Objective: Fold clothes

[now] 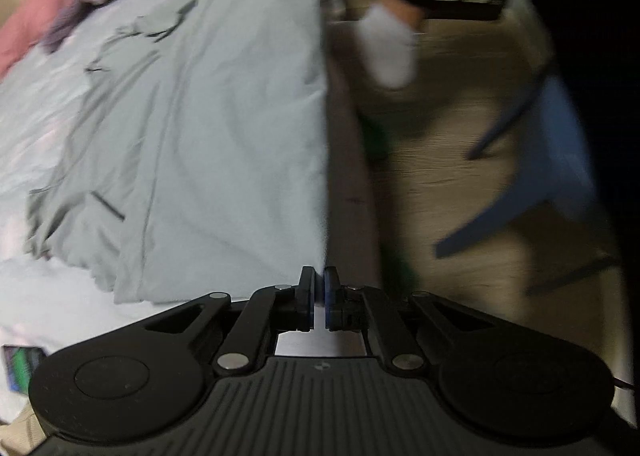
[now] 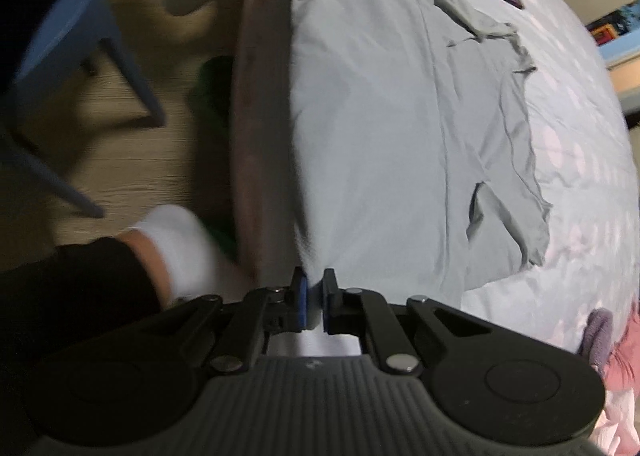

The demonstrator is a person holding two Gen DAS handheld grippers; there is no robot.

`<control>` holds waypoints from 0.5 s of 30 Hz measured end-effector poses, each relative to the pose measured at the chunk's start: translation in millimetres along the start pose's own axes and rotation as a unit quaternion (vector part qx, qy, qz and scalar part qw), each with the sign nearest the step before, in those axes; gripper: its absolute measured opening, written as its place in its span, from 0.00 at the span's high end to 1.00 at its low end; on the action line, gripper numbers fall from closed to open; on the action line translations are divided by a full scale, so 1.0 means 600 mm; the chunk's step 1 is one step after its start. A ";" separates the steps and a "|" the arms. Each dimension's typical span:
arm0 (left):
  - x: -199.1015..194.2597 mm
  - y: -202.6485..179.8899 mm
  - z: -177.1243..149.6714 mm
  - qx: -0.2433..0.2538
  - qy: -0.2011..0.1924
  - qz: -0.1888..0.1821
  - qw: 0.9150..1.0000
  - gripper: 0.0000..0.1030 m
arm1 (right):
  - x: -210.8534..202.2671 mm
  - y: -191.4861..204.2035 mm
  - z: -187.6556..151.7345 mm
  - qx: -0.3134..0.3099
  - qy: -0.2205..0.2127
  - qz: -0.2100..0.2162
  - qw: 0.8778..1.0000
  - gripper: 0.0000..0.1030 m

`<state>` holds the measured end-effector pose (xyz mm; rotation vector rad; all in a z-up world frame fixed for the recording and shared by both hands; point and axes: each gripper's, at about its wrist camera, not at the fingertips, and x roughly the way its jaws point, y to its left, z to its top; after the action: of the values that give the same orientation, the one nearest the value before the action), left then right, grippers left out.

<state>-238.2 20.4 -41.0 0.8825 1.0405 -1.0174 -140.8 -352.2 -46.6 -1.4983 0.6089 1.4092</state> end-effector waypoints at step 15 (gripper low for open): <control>-0.137 0.227 -0.007 -0.133 -0.069 -0.047 0.988 0.98 | -0.069 -0.257 -0.030 0.161 -0.019 0.078 0.984 0.92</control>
<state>-123.9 83.2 50.5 0.5429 1.0778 -0.9770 -8.9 -313.7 36.6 -1.1854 0.9002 1.3782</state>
